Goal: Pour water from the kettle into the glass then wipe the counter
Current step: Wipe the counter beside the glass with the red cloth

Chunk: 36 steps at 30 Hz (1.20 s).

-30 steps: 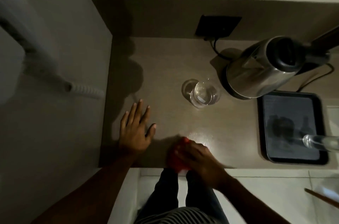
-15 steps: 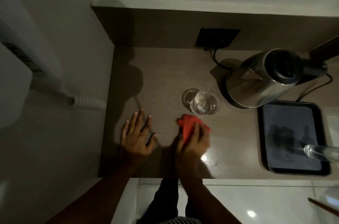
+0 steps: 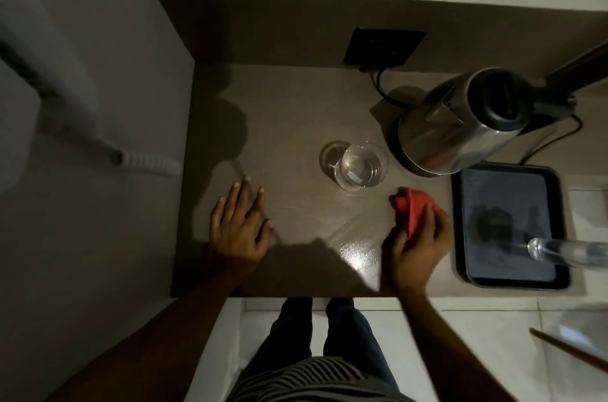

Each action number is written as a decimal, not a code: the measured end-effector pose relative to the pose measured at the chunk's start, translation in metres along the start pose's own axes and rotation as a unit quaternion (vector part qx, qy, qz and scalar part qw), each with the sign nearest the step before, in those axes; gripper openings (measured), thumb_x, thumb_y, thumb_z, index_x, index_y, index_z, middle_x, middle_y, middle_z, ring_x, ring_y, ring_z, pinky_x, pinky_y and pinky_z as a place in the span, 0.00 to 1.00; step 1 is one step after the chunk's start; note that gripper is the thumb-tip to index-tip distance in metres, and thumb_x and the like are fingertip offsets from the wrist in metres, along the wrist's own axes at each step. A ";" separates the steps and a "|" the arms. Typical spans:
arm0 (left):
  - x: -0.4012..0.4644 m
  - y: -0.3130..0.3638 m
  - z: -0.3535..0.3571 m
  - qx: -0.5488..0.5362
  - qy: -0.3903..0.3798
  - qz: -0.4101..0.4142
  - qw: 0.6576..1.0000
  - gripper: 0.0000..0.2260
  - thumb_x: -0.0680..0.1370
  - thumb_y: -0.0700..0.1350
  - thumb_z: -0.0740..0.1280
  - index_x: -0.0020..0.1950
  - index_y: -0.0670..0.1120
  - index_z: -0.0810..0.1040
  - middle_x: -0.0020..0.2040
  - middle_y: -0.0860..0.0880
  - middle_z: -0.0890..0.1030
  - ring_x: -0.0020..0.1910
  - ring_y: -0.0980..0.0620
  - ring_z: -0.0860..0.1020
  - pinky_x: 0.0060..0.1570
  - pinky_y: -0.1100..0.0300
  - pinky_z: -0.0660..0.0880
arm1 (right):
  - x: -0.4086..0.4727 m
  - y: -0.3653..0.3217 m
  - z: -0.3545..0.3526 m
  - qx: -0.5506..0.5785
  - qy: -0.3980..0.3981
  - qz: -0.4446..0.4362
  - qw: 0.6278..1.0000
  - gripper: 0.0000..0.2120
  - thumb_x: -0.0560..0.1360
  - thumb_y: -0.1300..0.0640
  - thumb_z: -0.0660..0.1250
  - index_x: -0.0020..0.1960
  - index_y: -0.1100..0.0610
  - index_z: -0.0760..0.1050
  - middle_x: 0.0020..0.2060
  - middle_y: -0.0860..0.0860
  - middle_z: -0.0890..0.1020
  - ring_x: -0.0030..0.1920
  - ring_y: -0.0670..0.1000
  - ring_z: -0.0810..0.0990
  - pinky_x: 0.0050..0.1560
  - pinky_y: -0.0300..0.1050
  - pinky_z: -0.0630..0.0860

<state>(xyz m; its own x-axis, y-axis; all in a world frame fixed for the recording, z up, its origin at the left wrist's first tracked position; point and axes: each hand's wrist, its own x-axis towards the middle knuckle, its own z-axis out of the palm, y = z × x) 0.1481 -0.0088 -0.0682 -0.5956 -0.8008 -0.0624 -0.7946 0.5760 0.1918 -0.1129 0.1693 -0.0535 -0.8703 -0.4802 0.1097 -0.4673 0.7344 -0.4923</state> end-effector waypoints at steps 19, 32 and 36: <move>0.000 0.001 0.002 -0.001 -0.010 -0.007 1.000 0.27 0.81 0.55 0.54 0.79 0.50 0.62 0.82 0.46 0.57 0.81 0.47 0.55 0.76 0.47 0.55 | -0.072 -0.074 0.003 0.218 -0.267 -0.097 0.934 0.20 0.73 0.73 0.64 0.64 0.61 0.77 0.58 0.50 0.80 0.63 0.48 0.77 0.65 0.34 0.70; -0.002 -0.001 0.004 -0.008 -0.003 -0.003 1.000 0.26 0.80 0.55 0.55 0.78 0.48 0.66 0.81 0.44 0.60 0.80 0.46 0.57 0.74 0.46 0.57 | 0.027 -0.012 -0.032 0.197 -0.122 -0.021 0.972 0.34 0.76 0.29 0.47 0.65 0.55 0.68 0.50 0.50 0.78 0.47 0.51 0.79 0.47 0.46 0.78; -0.001 -0.002 0.003 -0.009 -0.006 -0.001 1.000 0.27 0.80 0.55 0.55 0.78 0.49 0.65 0.81 0.45 0.60 0.80 0.46 0.57 0.75 0.46 0.56 | -0.012 -0.029 -0.022 0.229 -0.128 0.012 0.965 0.33 0.77 0.30 0.48 0.63 0.55 0.72 0.48 0.52 0.81 0.45 0.52 0.80 0.46 0.44 0.78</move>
<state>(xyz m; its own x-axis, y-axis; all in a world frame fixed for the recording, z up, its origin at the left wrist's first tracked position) 0.1495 -0.0086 -0.0712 -0.5952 -0.8001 -0.0748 -0.7938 0.5709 0.2099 -0.0927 0.1645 -0.0216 -0.7858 -0.6112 -0.0950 -0.2784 0.4866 -0.8281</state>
